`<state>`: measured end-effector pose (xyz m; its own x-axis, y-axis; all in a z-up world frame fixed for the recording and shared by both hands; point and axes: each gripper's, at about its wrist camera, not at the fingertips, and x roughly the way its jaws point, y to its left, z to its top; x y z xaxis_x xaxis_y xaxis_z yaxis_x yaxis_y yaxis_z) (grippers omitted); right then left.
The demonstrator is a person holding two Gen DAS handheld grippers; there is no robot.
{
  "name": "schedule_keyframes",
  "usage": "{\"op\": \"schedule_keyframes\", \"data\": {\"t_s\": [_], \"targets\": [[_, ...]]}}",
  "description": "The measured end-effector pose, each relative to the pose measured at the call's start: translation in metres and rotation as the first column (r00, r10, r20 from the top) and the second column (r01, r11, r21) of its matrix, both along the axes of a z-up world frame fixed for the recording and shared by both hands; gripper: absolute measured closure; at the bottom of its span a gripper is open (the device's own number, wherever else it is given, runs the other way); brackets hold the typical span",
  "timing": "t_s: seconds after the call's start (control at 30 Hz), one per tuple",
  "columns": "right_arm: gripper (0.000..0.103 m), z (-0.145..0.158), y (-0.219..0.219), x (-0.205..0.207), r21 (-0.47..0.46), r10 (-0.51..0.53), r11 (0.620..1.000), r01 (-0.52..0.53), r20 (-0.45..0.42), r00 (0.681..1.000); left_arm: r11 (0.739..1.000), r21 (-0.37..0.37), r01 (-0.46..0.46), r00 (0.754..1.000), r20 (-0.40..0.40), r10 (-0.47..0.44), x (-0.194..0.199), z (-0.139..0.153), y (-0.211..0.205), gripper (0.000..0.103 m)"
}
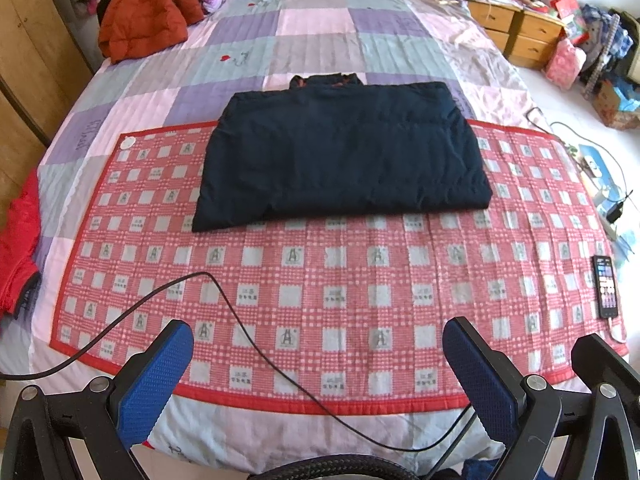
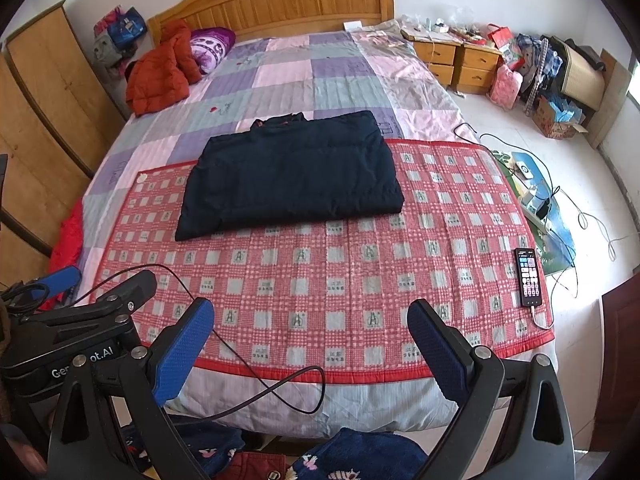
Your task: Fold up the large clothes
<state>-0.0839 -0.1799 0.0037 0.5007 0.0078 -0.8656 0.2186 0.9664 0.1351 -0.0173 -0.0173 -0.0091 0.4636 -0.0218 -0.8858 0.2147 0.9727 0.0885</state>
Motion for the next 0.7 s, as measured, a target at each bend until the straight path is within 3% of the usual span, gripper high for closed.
{"op": "schedule_keyframes", "data": {"t_s": [0.7], "targets": [[0.003, -0.0003, -0.0011, -0.0008, 0.001, 0.002, 1.000, -0.002, -0.001, 1.000, 1.000, -0.006, 0.007, 1.000, -0.004, -0.007, -0.0005, 0.0006, 0.0017, 0.001]]}}
